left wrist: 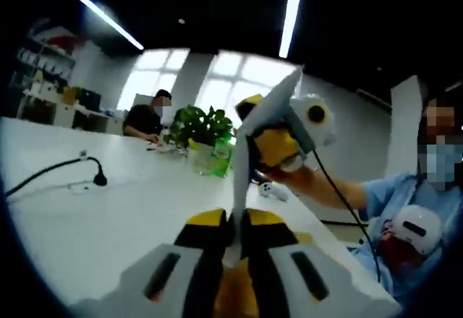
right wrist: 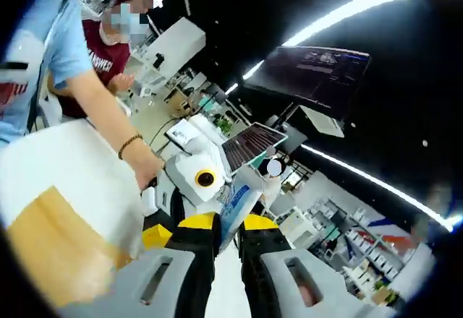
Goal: Pick up the toothpaste unscrew the cap squeeze it onto the small board screw the cap back on and return it to the table
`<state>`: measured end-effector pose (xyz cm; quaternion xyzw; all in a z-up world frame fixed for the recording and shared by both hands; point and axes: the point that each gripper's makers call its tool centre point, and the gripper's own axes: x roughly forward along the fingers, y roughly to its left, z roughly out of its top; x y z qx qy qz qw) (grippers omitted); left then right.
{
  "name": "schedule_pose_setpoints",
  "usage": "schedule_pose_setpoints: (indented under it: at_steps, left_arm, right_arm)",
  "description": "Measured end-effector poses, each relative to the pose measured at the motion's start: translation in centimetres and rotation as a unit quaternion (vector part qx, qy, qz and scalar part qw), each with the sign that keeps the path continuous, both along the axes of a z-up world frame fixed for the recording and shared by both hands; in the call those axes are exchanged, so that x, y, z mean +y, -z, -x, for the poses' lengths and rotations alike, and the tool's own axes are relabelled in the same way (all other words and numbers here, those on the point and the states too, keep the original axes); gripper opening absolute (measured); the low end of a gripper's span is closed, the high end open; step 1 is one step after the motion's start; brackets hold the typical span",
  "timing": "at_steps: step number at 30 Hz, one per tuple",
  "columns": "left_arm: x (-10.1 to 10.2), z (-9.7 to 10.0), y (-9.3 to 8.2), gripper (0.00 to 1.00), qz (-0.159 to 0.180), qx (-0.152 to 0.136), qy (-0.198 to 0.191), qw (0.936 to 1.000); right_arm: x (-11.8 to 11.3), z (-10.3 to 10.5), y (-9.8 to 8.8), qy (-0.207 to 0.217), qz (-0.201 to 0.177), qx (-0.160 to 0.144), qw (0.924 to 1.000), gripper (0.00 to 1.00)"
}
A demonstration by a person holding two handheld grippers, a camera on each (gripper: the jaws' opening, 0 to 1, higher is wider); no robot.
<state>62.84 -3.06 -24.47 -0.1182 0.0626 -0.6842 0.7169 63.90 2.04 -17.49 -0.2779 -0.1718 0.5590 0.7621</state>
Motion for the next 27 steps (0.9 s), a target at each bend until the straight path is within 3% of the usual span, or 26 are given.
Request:
schedule_pose_setpoints:
  at_steps: [2,3,4,6,7,8,12,15,21,22,25,27]
  left_arm:
    - [0.0,0.4,0.0,0.08,-0.008,0.018,0.009,0.9998]
    - [0.0,0.7,-0.2,0.07,-0.007,0.007,0.011,0.9999]
    - [0.0,0.6,-0.4,0.07,-0.003,-0.022,0.006,0.9997]
    - [-0.1,1.2,-0.8,0.06,0.0,-0.023,0.012,0.9997]
    - [-0.1,1.4,-1.0,0.06,0.001,-0.023,0.015,0.9996]
    - [-0.2,1.4,-1.1,0.06,0.0,-0.025,0.015,0.9996]
    - [-0.2,1.1,-0.9,0.05,-0.008,-0.027,0.009,0.9996]
    - [0.0,1.0,-0.9,0.05,-0.012,-0.027,0.009,0.9995]
    - [0.0,1.1,-0.1,0.05,-0.038,-0.041,0.009,0.9984]
    - [0.1,1.2,0.0,0.05,-0.042,-0.043,0.012,0.9981]
    - [0.1,0.8,0.4,0.05,-0.054,-0.051,0.002,0.9972]
    - [0.1,0.6,0.6,0.04,-0.054,-0.05,-0.001,0.9973]
  right_arm:
    - [0.0,0.3,-0.1,-0.014,-0.032,0.061,0.9976,0.09]
    - [0.0,0.5,-0.2,-0.024,-0.05,0.091,0.9943,0.09]
    - [0.0,0.7,-0.3,-0.036,-0.068,0.123,0.9894,0.09]
    - [0.1,1.0,-0.5,-0.058,-0.107,0.189,0.9744,0.09]
    - [0.0,1.0,-0.7,-0.065,-0.121,0.203,0.9694,0.09]
    - [-0.1,0.9,-0.7,-0.063,-0.127,0.2,0.9693,0.09]
    - [-0.3,1.0,0.2,-0.067,-0.126,0.24,0.9602,0.1]
    - [-0.3,1.1,0.9,-0.064,-0.114,0.244,0.9608,0.1]
    - [0.3,1.7,2.1,-0.083,-0.101,0.28,0.9511,0.1]
    - [0.4,1.8,2.3,-0.083,-0.095,0.278,0.9523,0.09]
    - [0.5,1.8,2.7,-0.079,-0.063,0.222,0.9699,0.07]
    - [0.5,1.6,2.8,-0.068,-0.039,0.151,0.9855,0.06]
